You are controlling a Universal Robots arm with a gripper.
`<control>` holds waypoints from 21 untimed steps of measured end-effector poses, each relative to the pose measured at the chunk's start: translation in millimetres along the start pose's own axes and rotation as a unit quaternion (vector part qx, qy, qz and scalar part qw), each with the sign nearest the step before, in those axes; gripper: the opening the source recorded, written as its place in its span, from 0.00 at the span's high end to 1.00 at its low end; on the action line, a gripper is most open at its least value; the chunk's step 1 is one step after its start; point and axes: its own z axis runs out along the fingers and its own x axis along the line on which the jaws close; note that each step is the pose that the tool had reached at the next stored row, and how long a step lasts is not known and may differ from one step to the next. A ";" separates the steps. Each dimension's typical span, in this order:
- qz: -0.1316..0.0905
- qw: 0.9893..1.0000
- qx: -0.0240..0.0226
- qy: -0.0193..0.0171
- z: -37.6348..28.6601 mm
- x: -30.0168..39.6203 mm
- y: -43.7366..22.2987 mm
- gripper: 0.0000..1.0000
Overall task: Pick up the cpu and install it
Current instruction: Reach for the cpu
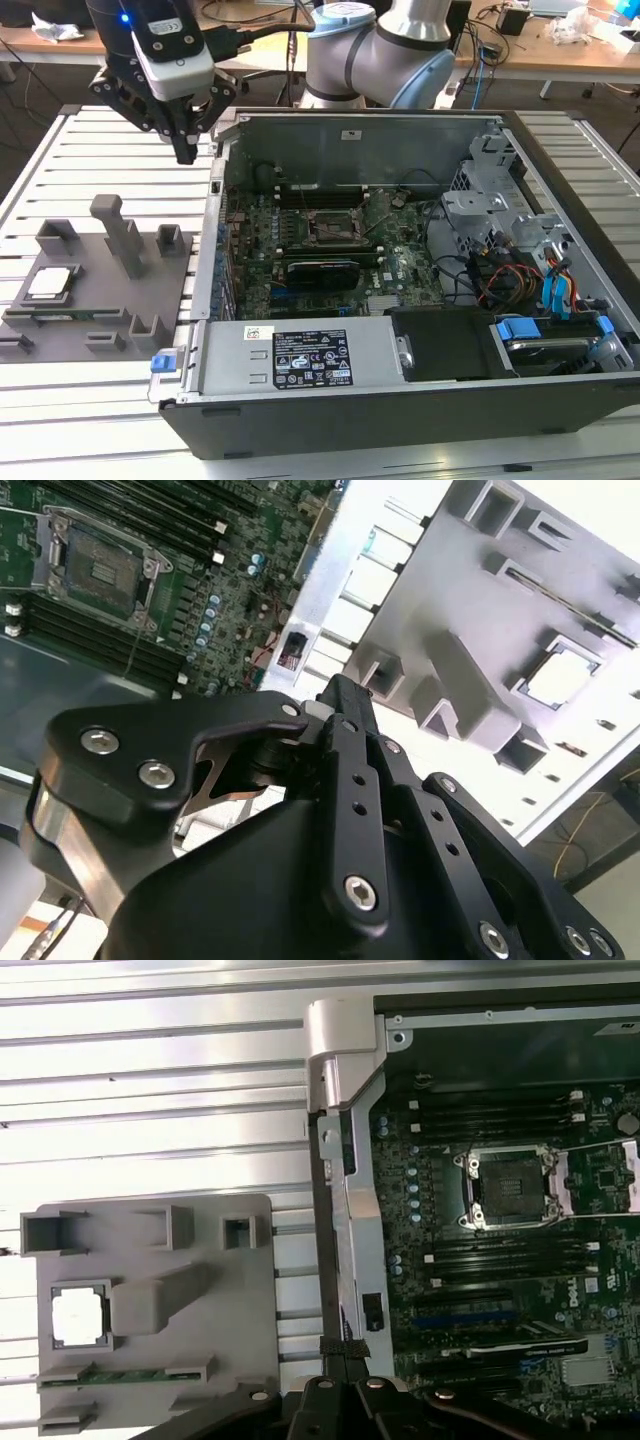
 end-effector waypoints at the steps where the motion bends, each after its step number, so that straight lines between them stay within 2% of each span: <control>1: 0.000 1.000 0.000 0.000 -0.1 1.6 -0.1 0.89; 9: 0.000 1.000 0.000 0.000 -0.6 22.3 -1.7 0.89; 15: 0.000 1.000 0.000 -0.001 -0.9 34.2 -2.6 0.89; 17: 0.000 1.000 0.000 -0.001 -1.1 41.2 -3.1 0.89; 21: 0.000 1.000 0.000 -0.001 -1.4 50.7 -3.8 0.89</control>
